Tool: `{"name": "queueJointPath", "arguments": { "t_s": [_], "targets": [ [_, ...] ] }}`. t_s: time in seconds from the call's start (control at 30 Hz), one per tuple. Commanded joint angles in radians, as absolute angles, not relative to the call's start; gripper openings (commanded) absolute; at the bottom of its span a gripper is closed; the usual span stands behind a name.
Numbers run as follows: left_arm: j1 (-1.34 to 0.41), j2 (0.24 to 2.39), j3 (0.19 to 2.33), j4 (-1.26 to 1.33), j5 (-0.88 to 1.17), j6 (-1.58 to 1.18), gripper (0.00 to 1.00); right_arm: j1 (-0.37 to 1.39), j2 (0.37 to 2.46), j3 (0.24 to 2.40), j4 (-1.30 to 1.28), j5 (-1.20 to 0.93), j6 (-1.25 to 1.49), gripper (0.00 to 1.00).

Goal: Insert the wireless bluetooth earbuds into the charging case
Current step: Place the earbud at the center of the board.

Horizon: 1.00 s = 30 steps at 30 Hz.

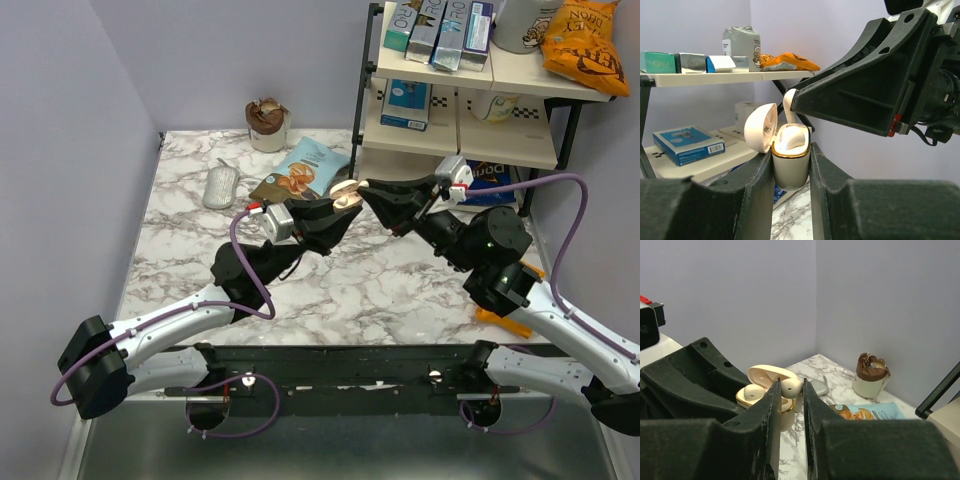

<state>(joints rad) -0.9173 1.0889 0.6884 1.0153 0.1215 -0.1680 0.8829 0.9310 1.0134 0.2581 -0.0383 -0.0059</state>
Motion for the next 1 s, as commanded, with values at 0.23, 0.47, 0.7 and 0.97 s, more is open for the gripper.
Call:
{"name": "queueJointPath", "arguments": {
  "t_s": [0.23, 0.47, 0.7, 0.97],
  "targets": [
    [-0.917, 1.081, 0.709, 1.026, 0.143, -0.178, 0.0, 0.887, 0.923, 1.009, 0.354, -0.04, -0.025, 0.01],
    [-0.916, 1.092, 0.729, 1.025, 0.149, -0.183, 0.0, 0.89, 0.934, 1.008, 0.327, -0.061, -0.041, 0.01],
    [-0.917, 1.098, 0.744, 1.009, 0.163, -0.196, 0.0, 0.891, 0.946, 0.992, 0.33, -0.054, -0.069, 0.01],
    [-0.916, 1.094, 0.752, 0.965, 0.163, -0.192, 0.0, 0.903, 0.946, 0.983, 0.345, -0.043, -0.115, 0.01]
  ]
}}
